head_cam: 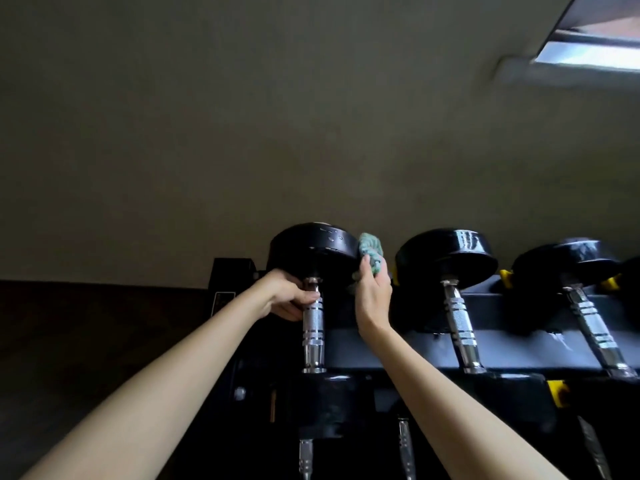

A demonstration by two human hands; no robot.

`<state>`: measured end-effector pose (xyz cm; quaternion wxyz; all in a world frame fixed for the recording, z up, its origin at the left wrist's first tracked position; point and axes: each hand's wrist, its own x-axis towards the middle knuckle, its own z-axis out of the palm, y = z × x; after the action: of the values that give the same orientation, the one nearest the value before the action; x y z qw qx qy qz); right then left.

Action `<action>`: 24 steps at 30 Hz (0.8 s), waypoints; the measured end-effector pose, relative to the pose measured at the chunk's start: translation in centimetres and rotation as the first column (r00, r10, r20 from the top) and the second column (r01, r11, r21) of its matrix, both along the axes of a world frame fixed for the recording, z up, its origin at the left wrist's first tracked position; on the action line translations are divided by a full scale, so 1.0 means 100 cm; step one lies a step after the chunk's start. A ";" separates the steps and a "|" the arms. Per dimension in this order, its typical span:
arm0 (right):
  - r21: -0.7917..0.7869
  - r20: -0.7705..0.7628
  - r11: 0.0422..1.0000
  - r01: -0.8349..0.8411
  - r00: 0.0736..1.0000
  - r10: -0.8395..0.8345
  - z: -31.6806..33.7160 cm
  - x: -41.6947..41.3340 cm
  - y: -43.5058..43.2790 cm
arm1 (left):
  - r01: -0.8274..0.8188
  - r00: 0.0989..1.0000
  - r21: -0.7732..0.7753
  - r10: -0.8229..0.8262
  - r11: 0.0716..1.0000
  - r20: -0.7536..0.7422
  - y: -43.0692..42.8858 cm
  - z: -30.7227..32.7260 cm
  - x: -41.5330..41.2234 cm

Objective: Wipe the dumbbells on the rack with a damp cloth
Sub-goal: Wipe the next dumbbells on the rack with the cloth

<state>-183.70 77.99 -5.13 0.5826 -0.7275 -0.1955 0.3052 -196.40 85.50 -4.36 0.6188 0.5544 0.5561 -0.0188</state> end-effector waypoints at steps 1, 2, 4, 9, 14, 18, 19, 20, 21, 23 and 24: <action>0.037 0.046 0.999 -0.033 0.998 0.031 0.004 -0.002 -0.001 | -0.001 1.000 -0.009 0.001 1.000 0.005 0.001 -0.001 -0.001; 0.064 0.101 0.995 -0.083 0.992 0.076 0.010 -0.004 -0.001 | -0.004 1.000 -0.018 0.004 1.000 0.011 0.002 -0.001 -0.002; 0.081 0.211 0.977 -0.197 0.961 0.177 0.018 -0.007 0.003 | -0.006 0.999 -0.027 0.007 1.000 0.033 0.001 -0.001 -0.004; -0.064 0.208 0.925 -0.376 0.901 0.381 0.048 0.002 0.037 | -0.067 0.994 0.011 0.065 0.998 0.090 -0.009 -0.009 -0.006; -0.287 0.059 0.810 -0.512 0.834 0.548 0.069 0.014 0.083 | -0.099 0.990 0.031 0.096 0.995 0.105 -0.010 -0.011 -0.004; -0.235 0.012 0.740 -0.630 0.759 0.651 0.071 -0.006 0.091 | -0.036 0.997 0.026 0.034 0.999 0.076 -0.007 -0.009 -0.003; -0.244 0.021 0.701 -0.670 0.719 0.695 0.073 -0.011 0.090 | -0.016 0.998 0.031 0.014 0.999 0.066 -0.006 -0.009 -0.004; -0.272 0.047 0.655 -0.705 0.670 0.741 0.075 -0.016 0.088 | -0.004 0.998 0.039 0.001 0.999 0.061 -0.005 -0.009 -0.004; -0.315 0.090 0.607 -0.730 0.614 0.784 0.076 -0.020 0.084 | 0.001 0.998 0.049 -0.004 0.999 0.060 -0.006 -0.010 -0.004; -0.381 0.201 0.554 -0.740 0.519 0.831 0.079 -0.023 0.074 | -0.007 0.998 0.070 0.002 0.998 0.059 -0.007 -0.012 -0.003; -0.384 0.246 0.550 -0.742 0.492 0.835 0.078 -0.022 0.069 | -0.016 0.998 0.077 0.011 0.997 0.060 -0.008 -0.014 -0.003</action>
<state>-185.94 84.85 2.63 0.2353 -0.6618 -0.5868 0.4028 -196.73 84.67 -5.72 0.6132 0.5745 0.5416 0.0232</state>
